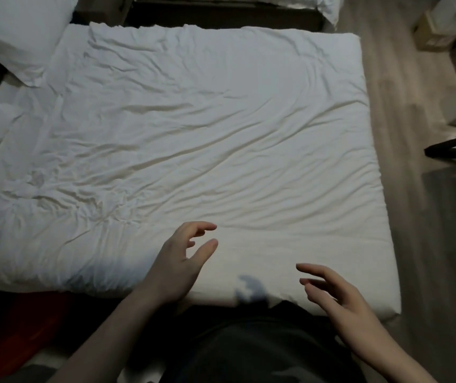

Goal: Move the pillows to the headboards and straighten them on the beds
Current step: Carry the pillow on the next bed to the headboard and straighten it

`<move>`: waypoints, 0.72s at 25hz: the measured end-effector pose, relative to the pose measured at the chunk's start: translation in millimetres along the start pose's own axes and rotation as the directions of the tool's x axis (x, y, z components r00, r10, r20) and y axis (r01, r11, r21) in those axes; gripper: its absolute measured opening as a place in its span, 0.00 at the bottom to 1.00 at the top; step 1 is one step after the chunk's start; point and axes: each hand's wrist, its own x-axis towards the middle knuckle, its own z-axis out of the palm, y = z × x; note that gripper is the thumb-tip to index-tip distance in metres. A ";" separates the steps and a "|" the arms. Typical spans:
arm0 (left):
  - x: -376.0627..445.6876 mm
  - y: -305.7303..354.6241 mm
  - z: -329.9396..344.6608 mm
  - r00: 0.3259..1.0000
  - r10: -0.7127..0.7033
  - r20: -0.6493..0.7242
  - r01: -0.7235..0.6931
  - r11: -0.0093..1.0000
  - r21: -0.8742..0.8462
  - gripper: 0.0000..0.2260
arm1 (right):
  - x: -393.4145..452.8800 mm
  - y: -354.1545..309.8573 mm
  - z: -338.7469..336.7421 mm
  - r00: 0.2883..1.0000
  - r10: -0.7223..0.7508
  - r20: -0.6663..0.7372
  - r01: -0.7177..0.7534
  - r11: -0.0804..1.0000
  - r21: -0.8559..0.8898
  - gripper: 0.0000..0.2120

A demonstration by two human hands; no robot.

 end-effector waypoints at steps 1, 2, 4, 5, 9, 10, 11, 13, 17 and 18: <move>2.6 11.6 13.7 1.000 0.006 -0.003 -0.006 1.000 -0.006 0.16 | -0.9 8.0 -17.3 1.000 -0.002 -0.006 0.002 1.000 0.000 0.16; 2.6 20.2 27.7 1.000 0.002 -0.008 -0.002 1.000 -0.014 0.17 | 0.9 16.9 -32.6 1.000 -0.009 -0.009 0.009 1.000 0.000 0.16; -4.4 29.2 63.0 0.999 -0.025 -0.029 0.025 0.999 -0.020 0.17 | 6.2 36.0 -65.3 1.000 -0.029 -0.002 0.029 1.000 -0.007 0.16; -11.1 30.0 83.9 0.998 -0.050 -0.043 0.049 0.999 -0.023 0.16 | 6.7 46.0 -83.5 0.999 -0.041 0.007 0.041 0.999 -0.010 0.16; -67.4 41.1 205.2 0.967 -0.205 -0.149 0.184 0.972 -0.143 0.10 | -6.4 94.6 -189.7 0.997 -0.031 0.065 0.031 0.999 0.010 0.17; -81.9 48.6 234.5 0.955 -0.248 -0.162 0.217 0.958 -0.187 0.10 | -10.9 103.9 -216.6 0.997 -0.028 0.077 0.028 1.000 -0.003 0.23; -95.4 60.6 264.5 0.946 -0.276 -0.168 0.238 0.947 -0.216 0.10 | -16.9 109.8 -244.2 0.995 -0.032 0.094 0.035 0.999 -0.030 0.24; -114.2 84.6 305.2 0.953 -0.245 -0.177 0.206 0.955 -0.213 0.12 | -20.8 109.6 -279.4 0.988 -0.070 0.134 0.079 0.995 -0.064 0.18; -128.7 121.6 342.6 0.965 -0.133 -0.224 0.094 0.980 -0.177 0.15 | -20.9 96.6 -308.8 0.961 -0.147 0.233 0.176 0.978 -0.109 0.16; -125.5 121.7 345.2 0.966 -0.124 -0.227 0.085 0.981 -0.177 0.14 | -21.8 97.4 -311.0 0.958 -0.150 0.242 0.183 0.976 -0.118 0.17</move>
